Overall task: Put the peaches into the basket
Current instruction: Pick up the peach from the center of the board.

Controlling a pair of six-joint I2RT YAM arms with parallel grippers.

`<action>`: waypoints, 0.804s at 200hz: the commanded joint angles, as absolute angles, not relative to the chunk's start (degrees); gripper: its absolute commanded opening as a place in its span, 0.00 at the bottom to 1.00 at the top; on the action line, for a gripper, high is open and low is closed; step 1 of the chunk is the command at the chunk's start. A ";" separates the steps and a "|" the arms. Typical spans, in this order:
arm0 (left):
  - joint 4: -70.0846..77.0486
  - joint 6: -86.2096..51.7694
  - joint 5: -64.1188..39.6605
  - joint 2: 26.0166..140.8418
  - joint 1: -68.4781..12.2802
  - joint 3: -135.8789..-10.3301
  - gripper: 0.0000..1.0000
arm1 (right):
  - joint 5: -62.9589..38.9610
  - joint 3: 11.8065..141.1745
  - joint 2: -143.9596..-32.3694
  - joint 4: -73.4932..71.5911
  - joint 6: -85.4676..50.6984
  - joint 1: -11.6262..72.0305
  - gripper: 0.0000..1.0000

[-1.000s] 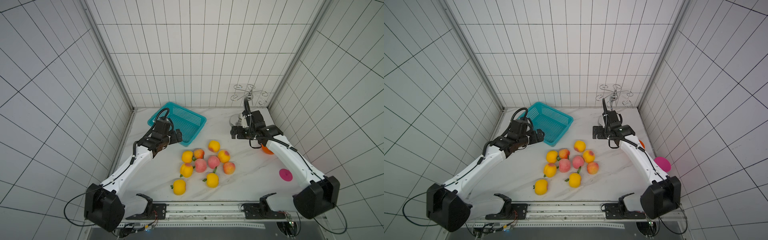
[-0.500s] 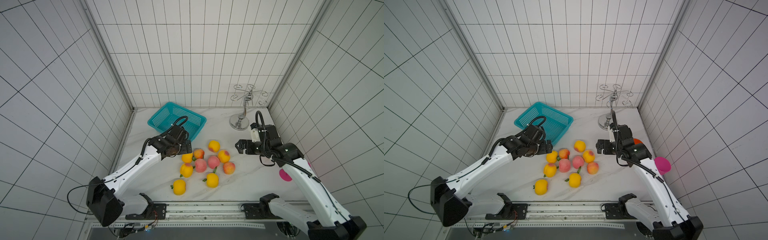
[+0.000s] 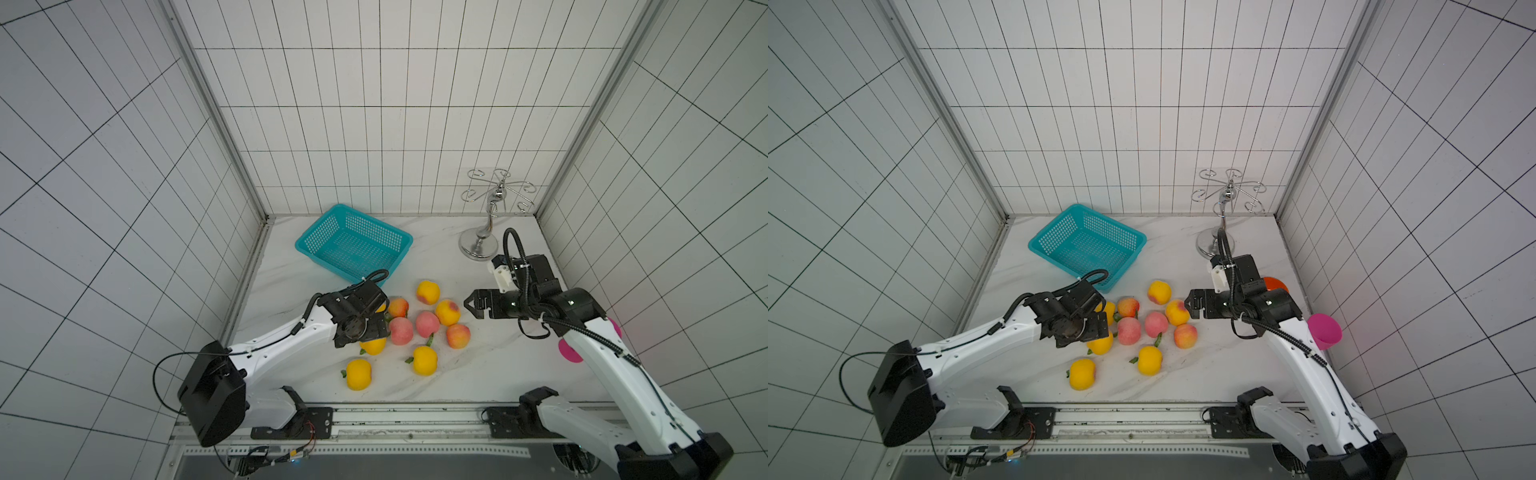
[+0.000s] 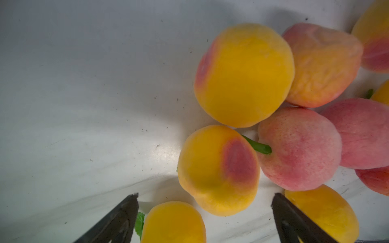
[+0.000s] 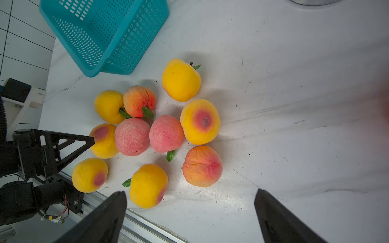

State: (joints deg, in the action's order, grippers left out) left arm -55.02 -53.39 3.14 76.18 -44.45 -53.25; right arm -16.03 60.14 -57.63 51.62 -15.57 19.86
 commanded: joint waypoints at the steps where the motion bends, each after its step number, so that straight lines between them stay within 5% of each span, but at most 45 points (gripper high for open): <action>1: -55.72 -54.74 2.99 75.78 -44.66 -52.24 0.98 | -17.88 58.08 -57.39 53.04 -14.70 20.61 0.99; 161: -42.11 -50.81 2.64 83.02 -44.56 -49.55 0.98 | -23.10 56.38 -58.35 47.23 -18.36 25.84 0.99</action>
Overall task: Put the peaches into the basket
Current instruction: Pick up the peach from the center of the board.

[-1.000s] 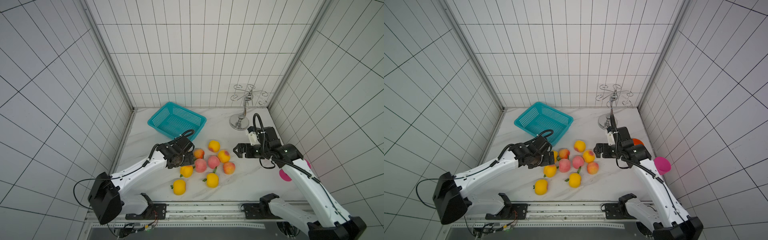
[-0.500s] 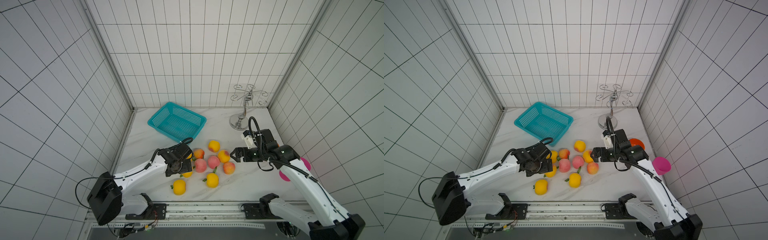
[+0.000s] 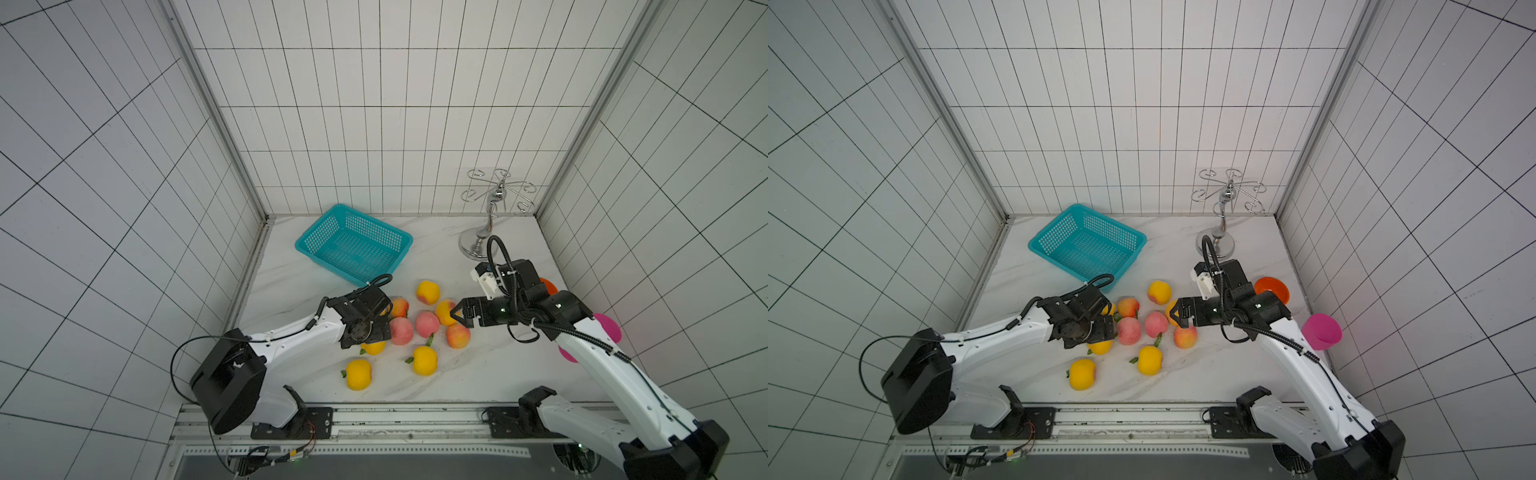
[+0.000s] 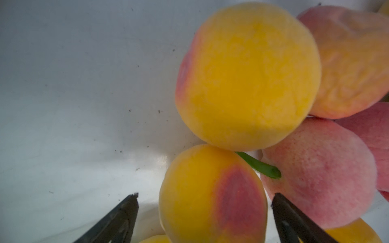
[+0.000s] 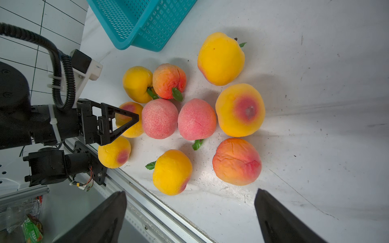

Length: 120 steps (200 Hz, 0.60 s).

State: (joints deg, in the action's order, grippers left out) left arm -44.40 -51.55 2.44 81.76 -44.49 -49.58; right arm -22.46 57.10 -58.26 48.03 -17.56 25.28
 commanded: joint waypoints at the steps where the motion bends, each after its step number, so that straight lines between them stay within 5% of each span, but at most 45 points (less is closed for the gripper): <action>1: -42.11 -50.76 2.68 83.08 -44.56 -49.56 0.98 | -23.07 56.40 -58.35 47.21 -18.36 25.84 0.99; 46: -41.76 -49.66 3.05 85.64 -44.52 -49.92 0.92 | -23.20 56.71 -59.27 46.49 -18.54 25.84 0.99; 120: -43.32 -50.19 4.08 84.90 -44.38 -50.06 0.60 | -22.74 57.51 -59.76 46.49 -17.93 25.83 0.99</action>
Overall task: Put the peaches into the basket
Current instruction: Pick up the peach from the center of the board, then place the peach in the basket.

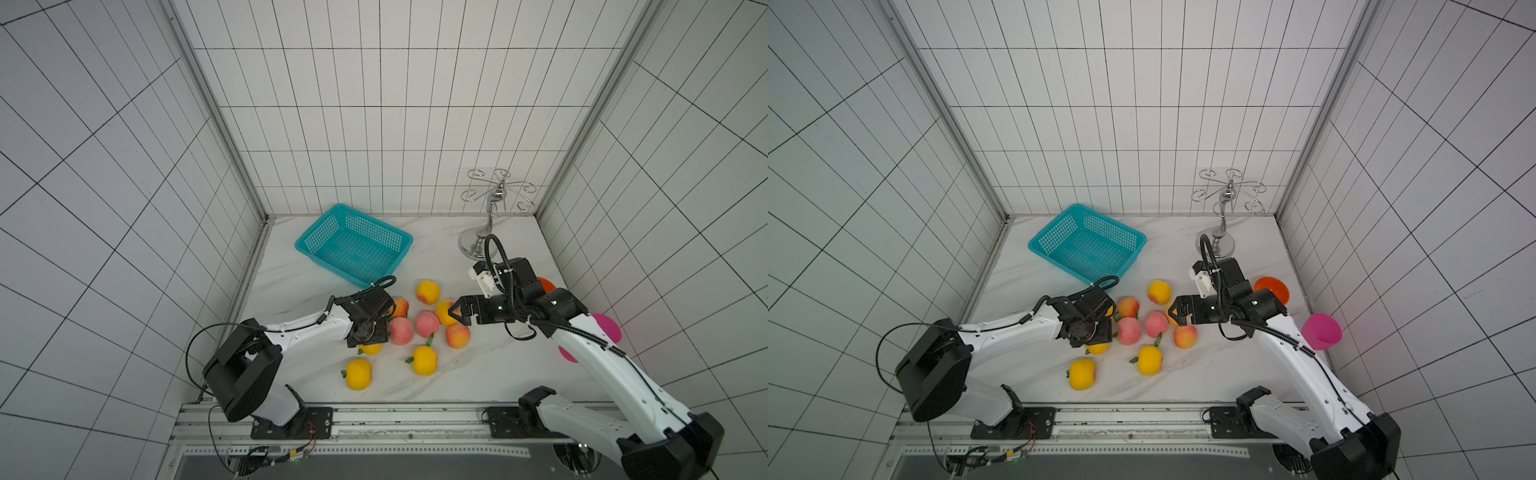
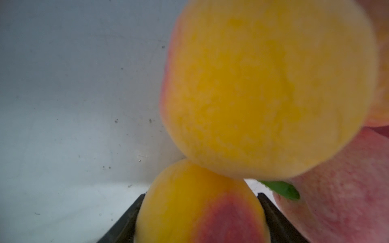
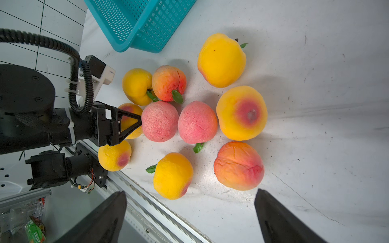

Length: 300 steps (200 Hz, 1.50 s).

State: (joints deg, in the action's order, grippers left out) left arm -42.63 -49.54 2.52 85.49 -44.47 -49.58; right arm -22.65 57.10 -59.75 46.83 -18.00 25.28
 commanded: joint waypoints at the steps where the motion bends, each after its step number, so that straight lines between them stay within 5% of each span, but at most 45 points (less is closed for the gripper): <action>1: -43.46 -50.19 4.06 84.81 -44.38 -50.08 0.60 | -22.71 57.54 -59.76 46.49 -17.93 25.84 0.99; 64: -54.80 -46.42 6.90 80.22 -43.63 -60.70 0.56 | -22.63 60.19 -59.87 46.41 -17.97 25.84 0.99; 107: -57.83 -40.24 4.86 82.42 -36.31 -72.92 0.56 | -22.71 64.00 -61.11 47.46 -17.78 25.77 0.99; 244: -55.80 -28.14 2.27 117.02 -20.96 -110.63 0.58 | -19.34 76.54 -70.78 53.44 -13.97 25.75 0.99; 300: -53.56 -27.34 2.71 123.19 -20.93 -110.40 0.59 | -17.95 76.18 -72.15 53.79 -14.34 25.57 0.99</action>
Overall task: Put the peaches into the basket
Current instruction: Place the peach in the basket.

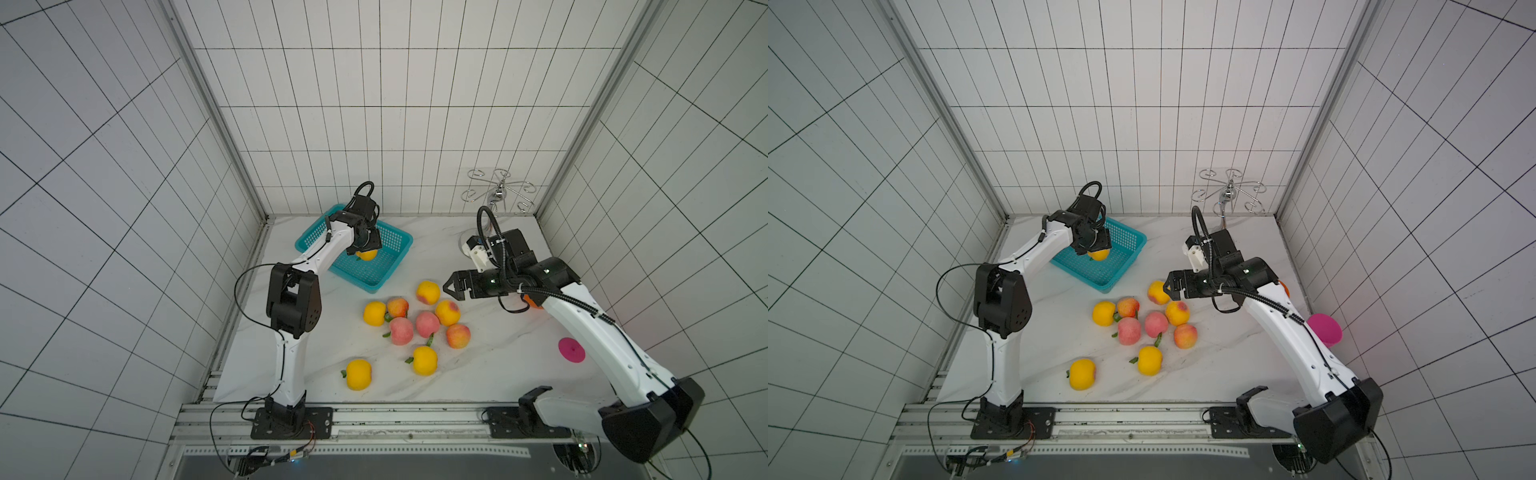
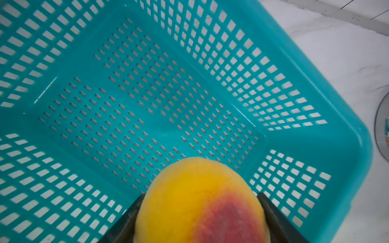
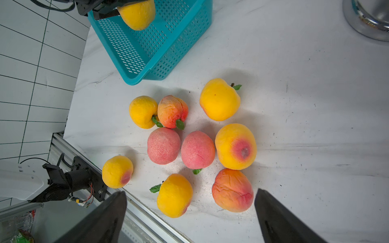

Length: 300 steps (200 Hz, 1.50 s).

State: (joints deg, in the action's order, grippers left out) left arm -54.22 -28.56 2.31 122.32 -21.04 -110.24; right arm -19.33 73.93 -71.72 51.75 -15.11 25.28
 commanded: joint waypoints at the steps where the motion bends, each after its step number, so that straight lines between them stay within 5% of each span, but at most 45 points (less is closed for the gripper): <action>1: -53.46 -27.29 2.76 123.21 -20.97 -110.35 0.59 | -17.90 76.19 -72.16 53.79 -14.33 25.57 0.99; 118: -53.17 -26.02 5.81 129.20 -21.31 -109.12 0.64 | -19.29 74.47 -72.73 53.83 -13.63 23.38 0.99; 210: -52.43 -25.75 5.44 127.48 -21.68 -107.46 0.92 | -19.52 73.21 -71.99 53.86 -14.24 22.75 0.99; 300: -53.88 -25.58 5.87 117.36 -23.08 -103.92 0.97 | -19.15 69.82 -69.40 54.69 -14.94 22.36 0.99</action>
State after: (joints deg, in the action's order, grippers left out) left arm -53.78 -25.91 4.73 122.54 -22.00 -105.93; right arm -19.00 72.10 -70.74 52.62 -14.74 22.85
